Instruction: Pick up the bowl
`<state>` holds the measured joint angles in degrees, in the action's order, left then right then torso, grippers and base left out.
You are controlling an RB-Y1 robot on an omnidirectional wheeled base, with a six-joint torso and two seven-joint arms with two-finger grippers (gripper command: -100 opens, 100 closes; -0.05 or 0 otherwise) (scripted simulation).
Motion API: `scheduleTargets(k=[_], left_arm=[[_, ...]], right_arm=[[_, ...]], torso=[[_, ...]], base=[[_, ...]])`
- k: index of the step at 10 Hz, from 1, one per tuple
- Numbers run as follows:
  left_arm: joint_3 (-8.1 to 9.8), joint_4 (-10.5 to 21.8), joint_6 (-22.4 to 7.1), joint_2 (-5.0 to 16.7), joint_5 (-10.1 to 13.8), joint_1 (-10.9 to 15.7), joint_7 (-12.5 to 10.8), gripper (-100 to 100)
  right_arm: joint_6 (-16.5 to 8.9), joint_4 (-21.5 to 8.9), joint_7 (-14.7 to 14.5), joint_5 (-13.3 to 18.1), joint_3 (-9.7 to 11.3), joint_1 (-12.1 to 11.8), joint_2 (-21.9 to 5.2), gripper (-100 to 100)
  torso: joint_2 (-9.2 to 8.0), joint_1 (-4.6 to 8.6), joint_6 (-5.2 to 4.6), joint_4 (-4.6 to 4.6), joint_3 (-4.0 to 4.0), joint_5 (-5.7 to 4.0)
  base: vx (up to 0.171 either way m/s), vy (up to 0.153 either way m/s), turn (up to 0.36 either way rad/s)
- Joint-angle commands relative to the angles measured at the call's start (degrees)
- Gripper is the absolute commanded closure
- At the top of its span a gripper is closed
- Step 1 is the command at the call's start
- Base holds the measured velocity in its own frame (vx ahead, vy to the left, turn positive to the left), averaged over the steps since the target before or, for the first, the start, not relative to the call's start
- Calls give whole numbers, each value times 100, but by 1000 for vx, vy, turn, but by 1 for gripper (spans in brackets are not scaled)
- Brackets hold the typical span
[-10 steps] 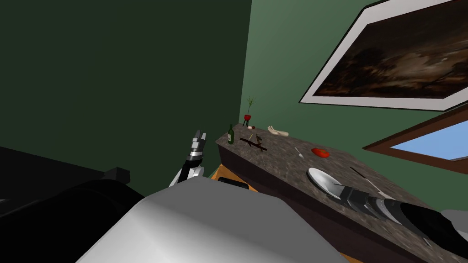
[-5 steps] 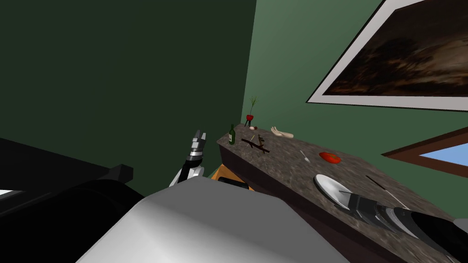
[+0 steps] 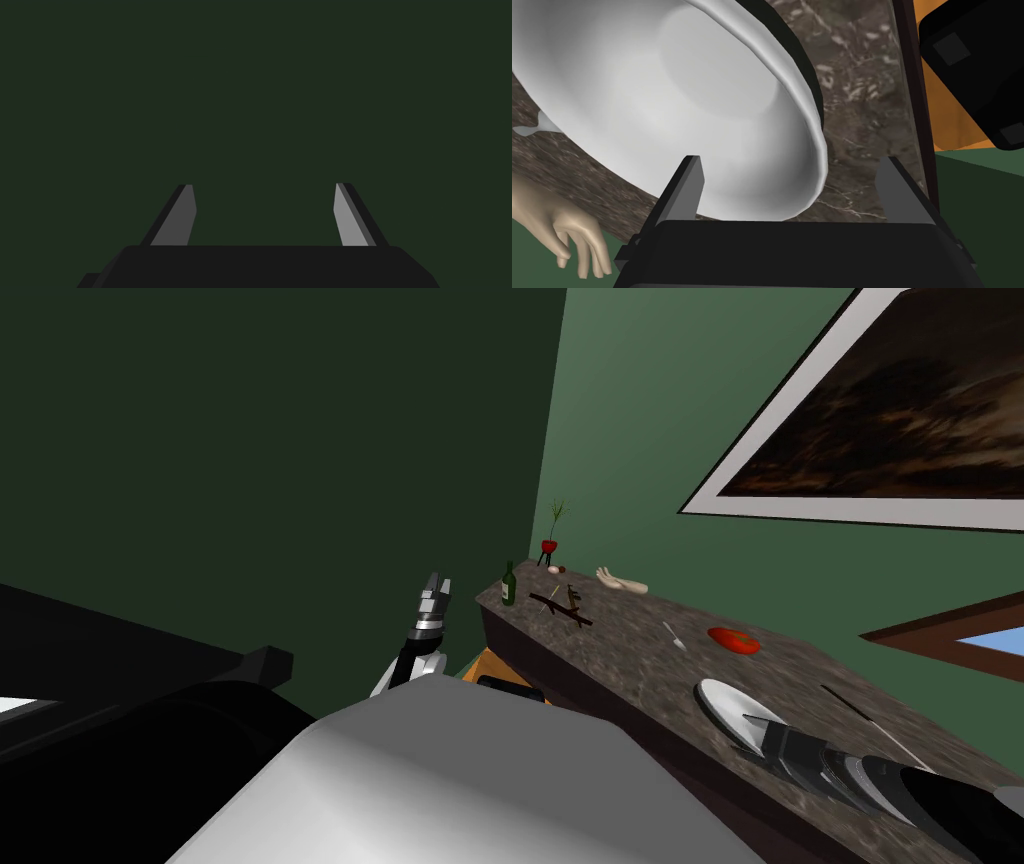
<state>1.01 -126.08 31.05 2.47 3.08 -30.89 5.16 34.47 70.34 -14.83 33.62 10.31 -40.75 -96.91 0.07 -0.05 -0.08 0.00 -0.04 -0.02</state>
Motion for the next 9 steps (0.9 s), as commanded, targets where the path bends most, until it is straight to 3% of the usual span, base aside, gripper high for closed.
scheduleTargets(k=[1, 5, 6, 7, 8, 9], left_arm=[[0, 0, 0, 0, 0, 0, 0, 0], [0, 0, 0, 0, 0, 0, 0, 0], [0, 0, 0, 0, 0, 0, 0, 0], [0, 0, 0, 0, 0, 0, 0, 0], [0, 0, 0, 0, 0, 0, 0, 0], [0, 0, 0, 0, 0, 0, 0, 0]], right_arm=[[0, 0, 0, 0, 0, 0, 0, 100], [3, 1, 4, -2, 0, -2, 1, 100], [4, 1, 4, -2, 1, -2, 1, 0], [167, -45, 58, -34, -58, 37, -177, 100], [204, -33, 86, -55, -87, 30, -254, 100], [181, -92, 51, 15, -2, 135, -140, 100]], torso=[[0, 0, 0, 0, 0, 0], [-4, -1, 2, -2, 3, 1], [-5, -3, 2, -2, 4, 3], [-6, -4, 2, -3, 4, 4], [-16, -11, -4, -5, 10, 10], [-23, -16, -3, -8, 15, 13]], base=[[0, 0, 0], [0, 0, 0], [0, 0, 0], [-26, 13, -106], [-40, 20, -119], [-16, 7, -19]])
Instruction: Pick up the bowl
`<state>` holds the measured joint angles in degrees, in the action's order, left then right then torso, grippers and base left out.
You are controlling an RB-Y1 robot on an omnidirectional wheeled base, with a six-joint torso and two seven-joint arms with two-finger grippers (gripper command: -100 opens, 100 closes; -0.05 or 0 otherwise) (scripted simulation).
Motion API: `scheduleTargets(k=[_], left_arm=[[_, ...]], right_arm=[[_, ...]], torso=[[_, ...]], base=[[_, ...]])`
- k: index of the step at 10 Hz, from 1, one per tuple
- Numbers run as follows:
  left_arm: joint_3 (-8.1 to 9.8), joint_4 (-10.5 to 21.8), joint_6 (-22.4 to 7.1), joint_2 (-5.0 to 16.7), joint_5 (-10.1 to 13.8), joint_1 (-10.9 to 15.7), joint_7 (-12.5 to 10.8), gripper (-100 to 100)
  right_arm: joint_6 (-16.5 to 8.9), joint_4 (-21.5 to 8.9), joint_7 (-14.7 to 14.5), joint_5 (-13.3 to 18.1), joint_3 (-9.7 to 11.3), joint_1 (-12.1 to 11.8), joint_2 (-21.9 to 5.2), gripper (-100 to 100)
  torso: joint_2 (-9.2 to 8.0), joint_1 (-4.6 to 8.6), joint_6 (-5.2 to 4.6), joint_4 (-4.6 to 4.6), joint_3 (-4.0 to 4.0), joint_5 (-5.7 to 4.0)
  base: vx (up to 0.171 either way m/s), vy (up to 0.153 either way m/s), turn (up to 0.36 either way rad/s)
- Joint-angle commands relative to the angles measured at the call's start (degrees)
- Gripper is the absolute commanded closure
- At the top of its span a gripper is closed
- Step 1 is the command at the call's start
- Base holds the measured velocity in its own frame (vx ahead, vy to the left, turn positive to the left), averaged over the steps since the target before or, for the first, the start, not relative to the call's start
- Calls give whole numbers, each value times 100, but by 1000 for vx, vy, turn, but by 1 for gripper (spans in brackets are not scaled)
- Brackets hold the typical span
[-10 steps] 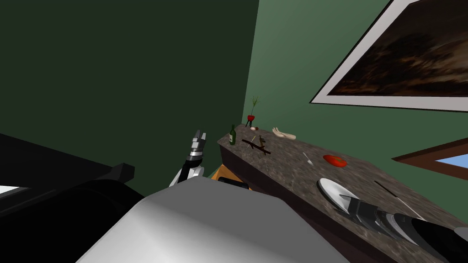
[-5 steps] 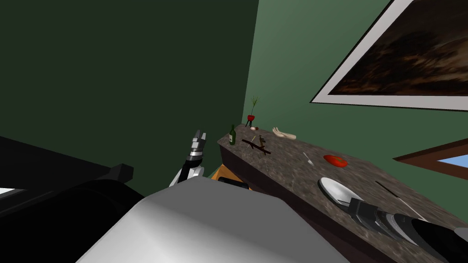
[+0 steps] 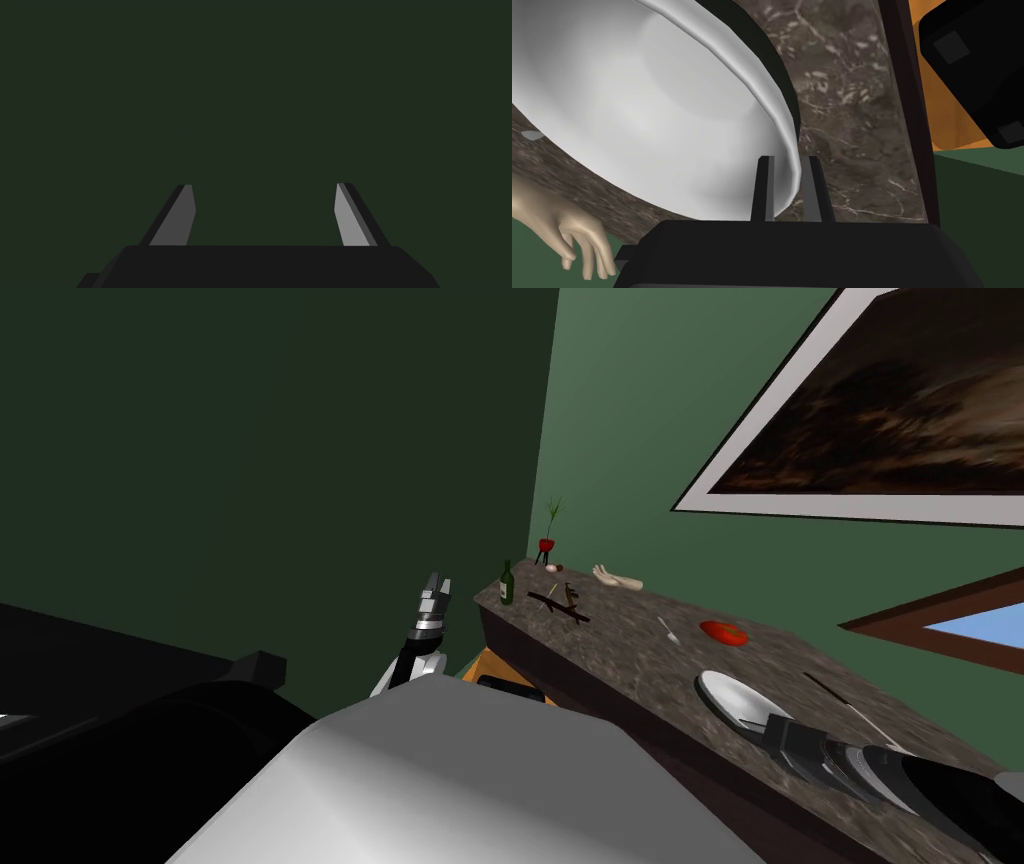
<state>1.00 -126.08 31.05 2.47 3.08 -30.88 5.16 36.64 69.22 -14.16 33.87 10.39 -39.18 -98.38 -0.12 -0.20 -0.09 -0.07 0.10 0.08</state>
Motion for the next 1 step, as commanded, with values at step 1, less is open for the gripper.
scheduleTargets(k=[1], left_arm=[[0, 0, 0, 0, 0, 0, 0, 0]], right_arm=[[0, 0, 0, 0, 0, 0, 0, 0]], torso=[[0, 0, 0, 0, 0, 0]], base=[[0, 0, 0]])
